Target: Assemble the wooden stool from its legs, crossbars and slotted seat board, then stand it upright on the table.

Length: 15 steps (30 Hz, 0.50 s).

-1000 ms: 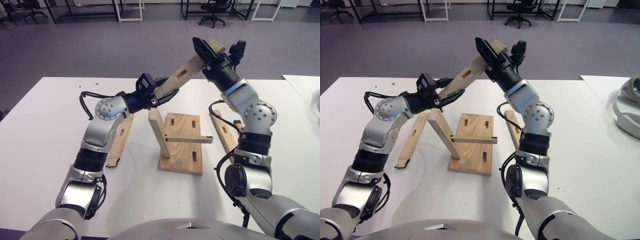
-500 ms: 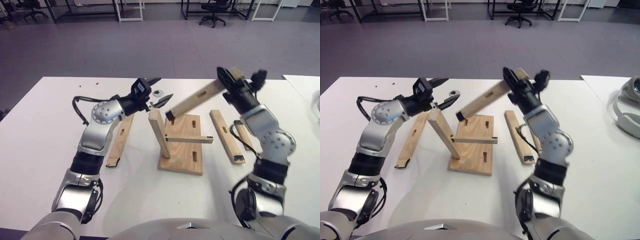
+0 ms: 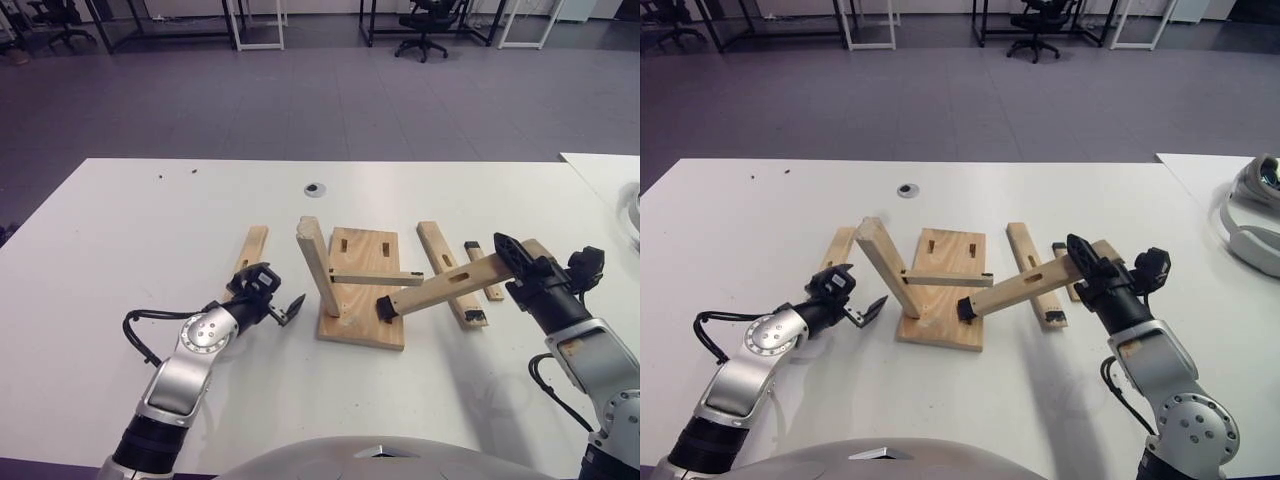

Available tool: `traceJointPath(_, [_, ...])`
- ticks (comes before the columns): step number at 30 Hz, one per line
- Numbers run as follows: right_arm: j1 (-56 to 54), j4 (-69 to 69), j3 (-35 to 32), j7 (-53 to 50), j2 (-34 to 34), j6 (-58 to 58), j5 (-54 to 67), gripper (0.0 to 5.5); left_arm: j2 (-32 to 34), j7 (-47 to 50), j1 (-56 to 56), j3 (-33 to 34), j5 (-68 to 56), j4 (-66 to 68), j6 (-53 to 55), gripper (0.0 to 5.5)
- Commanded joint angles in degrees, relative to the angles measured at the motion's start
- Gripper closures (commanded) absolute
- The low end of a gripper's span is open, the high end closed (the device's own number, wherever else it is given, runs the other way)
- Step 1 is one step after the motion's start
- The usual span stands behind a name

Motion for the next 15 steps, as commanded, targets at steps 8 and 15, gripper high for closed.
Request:
traceJointPath(8, [2.09,1.87,1.37,-2.05,-7.63,-4.11,-4.41,4.5,-1.44,0.59,-1.08,-0.9,0.52,-0.41,2.48,0.17])
traceJointPath(15, [-0.81,-4.65,5.86,-2.64,-7.8,-9.97,-14.68,4.49,-4.39,0.99,-1.93,0.0,-1.96,-2.3,4.31,0.17])
